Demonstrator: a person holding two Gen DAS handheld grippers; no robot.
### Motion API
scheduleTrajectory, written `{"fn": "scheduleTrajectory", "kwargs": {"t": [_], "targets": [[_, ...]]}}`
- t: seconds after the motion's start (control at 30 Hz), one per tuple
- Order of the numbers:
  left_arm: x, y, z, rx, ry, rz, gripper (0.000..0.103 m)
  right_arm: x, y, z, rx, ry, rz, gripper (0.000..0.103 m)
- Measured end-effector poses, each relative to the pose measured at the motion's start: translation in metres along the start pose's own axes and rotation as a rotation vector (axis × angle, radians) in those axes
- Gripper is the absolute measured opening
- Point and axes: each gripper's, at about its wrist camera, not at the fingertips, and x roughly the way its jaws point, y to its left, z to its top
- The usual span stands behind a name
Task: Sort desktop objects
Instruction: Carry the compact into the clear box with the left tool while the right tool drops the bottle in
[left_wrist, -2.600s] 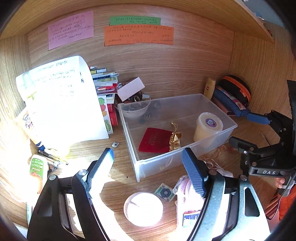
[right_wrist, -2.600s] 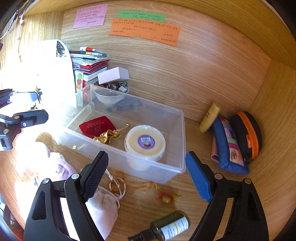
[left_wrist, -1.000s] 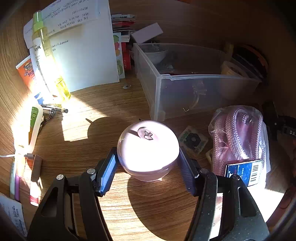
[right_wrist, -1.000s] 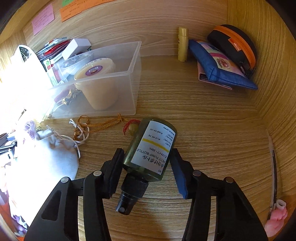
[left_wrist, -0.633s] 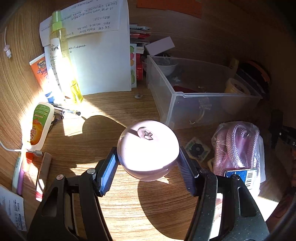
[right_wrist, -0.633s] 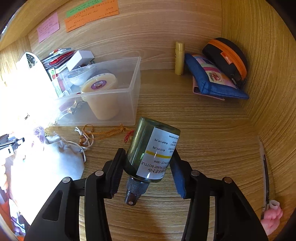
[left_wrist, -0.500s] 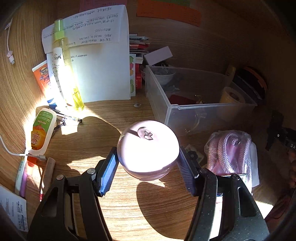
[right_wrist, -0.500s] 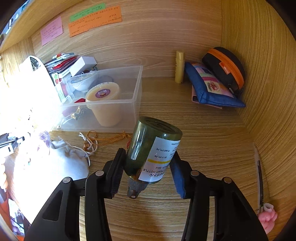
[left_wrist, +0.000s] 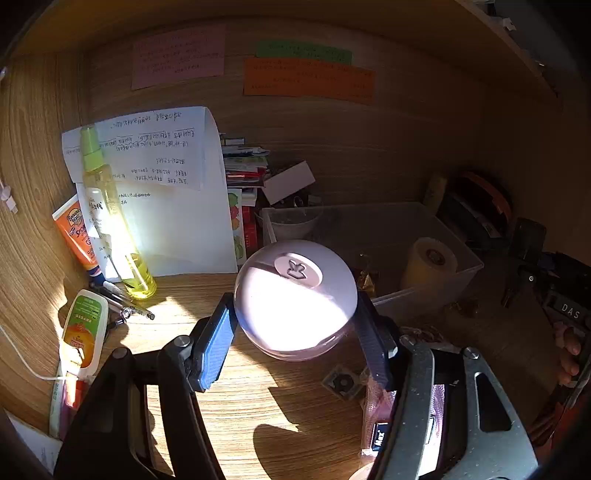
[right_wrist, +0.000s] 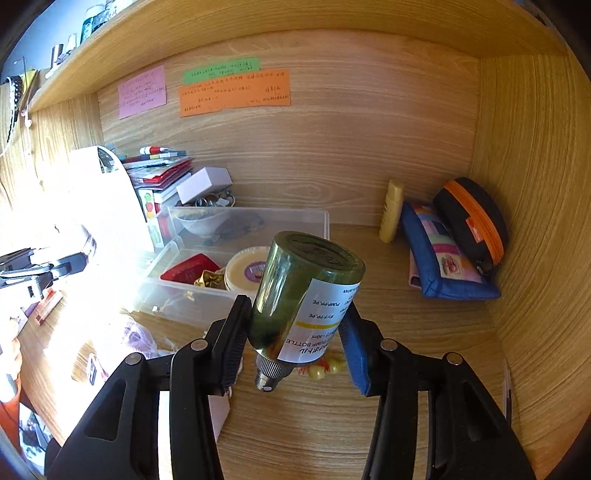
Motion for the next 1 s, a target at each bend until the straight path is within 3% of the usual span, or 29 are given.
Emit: {"fn": "scheduleTrajectory", "kwargs": {"t": [0.3, 0.57, 0.77, 1.0], "targets": [[0.022, -0.013, 0.030, 0.010, -0.010, -0.038, 0.062, 0.022, 0.020, 0.041, -0.046, -0.029, 0.047, 0.044], [0.058, -0.023, 0.053, 0.015, 0.028, -0.058, 0.062, 0.065, 0.040, 0.062, -0.079, 0.038, 0.096, 0.044], [0.085, -0.022, 0.066, -0.016, 0.056, -0.073, 0.062, 0.093, 0.057, 0.063, -0.115, 0.084, 0.124, 0.044], [0.115, -0.024, 0.056, -0.025, 0.124, -0.097, 0.062, 0.113, 0.065, 0.052, -0.158, 0.123, 0.129, 0.044]]}}
